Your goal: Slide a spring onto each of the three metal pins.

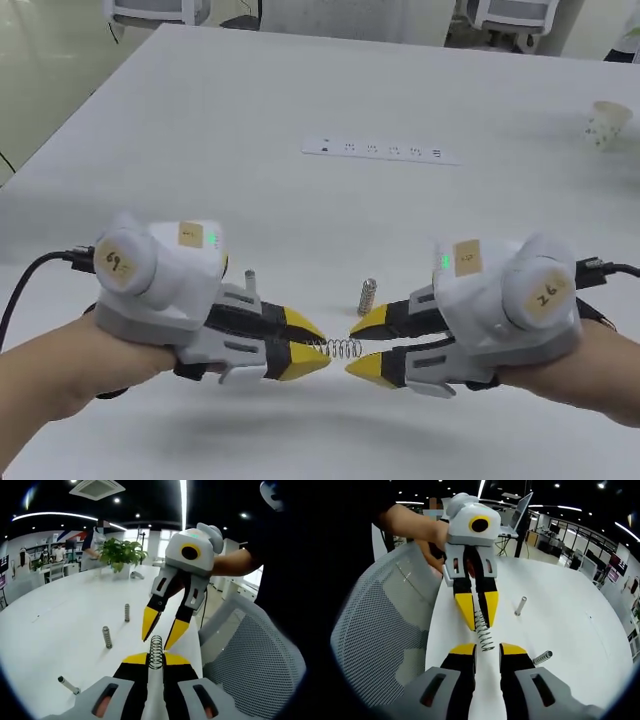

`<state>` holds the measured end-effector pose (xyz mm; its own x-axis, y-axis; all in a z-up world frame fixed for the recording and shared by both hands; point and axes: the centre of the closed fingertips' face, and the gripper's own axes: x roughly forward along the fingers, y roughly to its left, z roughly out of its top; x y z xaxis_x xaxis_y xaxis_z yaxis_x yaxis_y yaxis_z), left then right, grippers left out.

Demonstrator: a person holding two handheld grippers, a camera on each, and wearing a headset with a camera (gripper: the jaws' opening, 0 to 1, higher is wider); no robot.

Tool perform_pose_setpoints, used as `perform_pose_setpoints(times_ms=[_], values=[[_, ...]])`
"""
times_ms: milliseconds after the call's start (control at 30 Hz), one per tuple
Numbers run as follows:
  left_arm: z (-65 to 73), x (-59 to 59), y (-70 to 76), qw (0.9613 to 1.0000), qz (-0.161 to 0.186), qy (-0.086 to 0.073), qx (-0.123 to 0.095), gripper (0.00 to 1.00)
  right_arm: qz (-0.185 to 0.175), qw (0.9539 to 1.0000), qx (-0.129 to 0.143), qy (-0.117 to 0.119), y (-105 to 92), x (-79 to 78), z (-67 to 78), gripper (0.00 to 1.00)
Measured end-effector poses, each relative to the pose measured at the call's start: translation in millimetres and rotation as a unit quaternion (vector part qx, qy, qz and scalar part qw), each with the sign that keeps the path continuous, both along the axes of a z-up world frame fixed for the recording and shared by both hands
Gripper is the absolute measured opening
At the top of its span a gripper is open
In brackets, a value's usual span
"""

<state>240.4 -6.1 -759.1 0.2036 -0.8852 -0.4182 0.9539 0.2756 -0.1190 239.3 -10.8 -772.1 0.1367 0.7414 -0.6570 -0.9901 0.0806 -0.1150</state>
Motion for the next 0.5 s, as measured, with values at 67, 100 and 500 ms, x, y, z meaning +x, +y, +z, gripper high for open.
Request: perform_pose_setpoints(times_ms=[67,100,500], values=[[-1.3,-2.1,-0.1,1.0000,-0.004,0.001,0.002,0.02,-0.001,0.9999,0.008,0.007,0.9,-1.5,0.3,0.16],[-1.6,-2.8,-0.2,1.0000,-0.006,0.002,0.002,0.02,-0.001,0.9999,0.009,0.007,1.4,-1.8,0.5,0.16],[1.0,-4.3,0.4,0.9999,-0.011,0.006,-0.005,0.02,0.001,0.9998,0.019,0.012,1.1,-3.6,-0.9,0.09]])
